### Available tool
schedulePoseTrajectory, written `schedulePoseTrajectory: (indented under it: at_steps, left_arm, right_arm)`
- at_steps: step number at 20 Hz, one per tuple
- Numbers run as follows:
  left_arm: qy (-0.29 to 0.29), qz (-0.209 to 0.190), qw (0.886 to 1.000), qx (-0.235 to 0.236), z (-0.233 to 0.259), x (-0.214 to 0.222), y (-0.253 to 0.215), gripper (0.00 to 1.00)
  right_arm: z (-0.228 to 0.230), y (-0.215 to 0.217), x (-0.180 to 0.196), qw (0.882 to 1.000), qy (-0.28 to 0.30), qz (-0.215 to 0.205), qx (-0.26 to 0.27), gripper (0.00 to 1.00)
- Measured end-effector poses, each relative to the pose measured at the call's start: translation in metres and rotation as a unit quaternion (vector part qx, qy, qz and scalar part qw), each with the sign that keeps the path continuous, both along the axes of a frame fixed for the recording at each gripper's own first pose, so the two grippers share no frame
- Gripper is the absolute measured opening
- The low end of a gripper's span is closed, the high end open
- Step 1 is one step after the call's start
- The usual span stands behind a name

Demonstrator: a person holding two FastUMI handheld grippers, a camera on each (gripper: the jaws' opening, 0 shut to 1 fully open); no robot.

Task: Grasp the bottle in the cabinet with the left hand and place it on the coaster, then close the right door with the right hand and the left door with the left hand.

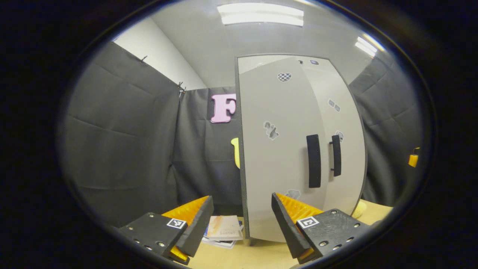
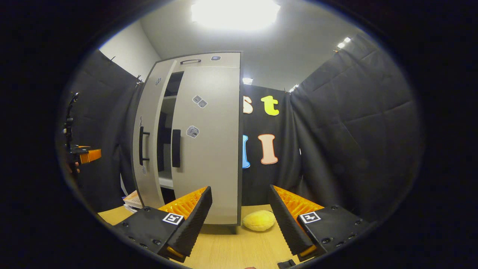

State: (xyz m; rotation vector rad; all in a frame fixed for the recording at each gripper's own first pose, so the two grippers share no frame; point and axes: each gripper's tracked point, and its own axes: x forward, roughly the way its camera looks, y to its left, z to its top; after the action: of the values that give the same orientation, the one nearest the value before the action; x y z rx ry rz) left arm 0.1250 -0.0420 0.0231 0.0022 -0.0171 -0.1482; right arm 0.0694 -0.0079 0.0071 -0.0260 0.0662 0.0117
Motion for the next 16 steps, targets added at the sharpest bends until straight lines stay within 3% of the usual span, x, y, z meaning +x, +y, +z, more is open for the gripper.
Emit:
schedulePoseTrajectory:
  at_steps: [12,13,15,16]
  left_arm:
    - [-0.002,0.009,1.000,0.016,-0.017,-0.069,0.037,0.97]
    - [-0.004,0.009,1.000,0.016,-0.016,-0.073,0.037,0.92]
    - [-0.009,0.013,1.000,0.022,-0.016,-0.080,0.043,0.92]
    - [-0.009,0.014,1.000,0.026,-0.016,-0.083,0.044,0.97]
  right_arm:
    - [0.016,0.025,-0.023,0.999,-0.023,0.026,0.009,0.96]
    - [0.016,0.026,-0.025,0.999,-0.024,0.027,0.011,0.96]
    - [0.016,0.028,-0.028,0.999,-0.025,0.028,0.014,0.96]
    - [0.016,0.029,-0.029,0.999,-0.026,0.028,0.015,0.96]
